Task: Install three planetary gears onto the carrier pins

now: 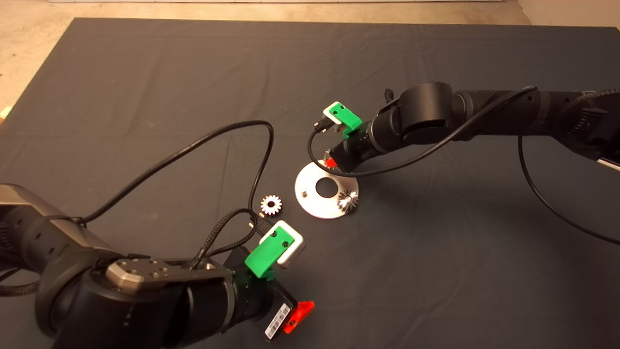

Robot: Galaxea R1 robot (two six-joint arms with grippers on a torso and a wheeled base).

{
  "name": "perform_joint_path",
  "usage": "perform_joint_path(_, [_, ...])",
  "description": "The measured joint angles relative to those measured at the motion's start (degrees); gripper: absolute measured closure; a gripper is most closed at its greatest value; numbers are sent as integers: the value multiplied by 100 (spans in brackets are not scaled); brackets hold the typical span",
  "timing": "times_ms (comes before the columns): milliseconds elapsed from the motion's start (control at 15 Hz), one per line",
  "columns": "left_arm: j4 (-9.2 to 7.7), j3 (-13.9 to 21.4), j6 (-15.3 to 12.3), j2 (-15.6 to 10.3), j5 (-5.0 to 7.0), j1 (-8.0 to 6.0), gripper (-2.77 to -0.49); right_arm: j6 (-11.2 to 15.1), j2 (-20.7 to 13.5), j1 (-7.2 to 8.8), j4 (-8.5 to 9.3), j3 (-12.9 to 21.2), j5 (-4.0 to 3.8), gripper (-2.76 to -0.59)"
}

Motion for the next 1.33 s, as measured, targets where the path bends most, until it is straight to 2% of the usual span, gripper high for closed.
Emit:
perform_joint_path(67, [0, 0, -1, 0, 0, 0, -251, 0, 22, 1, -2, 0, -41, -92])
perform_joint_path(200, [0, 0, -1, 0, 0, 0, -251, -21, 129, 1, -17, -11, -263, -92])
perform_joint_path(267, [0, 0, -1, 0, 0, 0, -251, -24, 176, 0, -22, -13, -318, -92])
perform_joint_path(467, [0, 0, -1, 0, 0, 0, -251, -40, 185, 0, -22, -13, -296, -92])
perform_joint_path(1333, [0, 0, -1, 0, 0, 0, -251, -105, 182, -2, -22, -13, -304, -95])
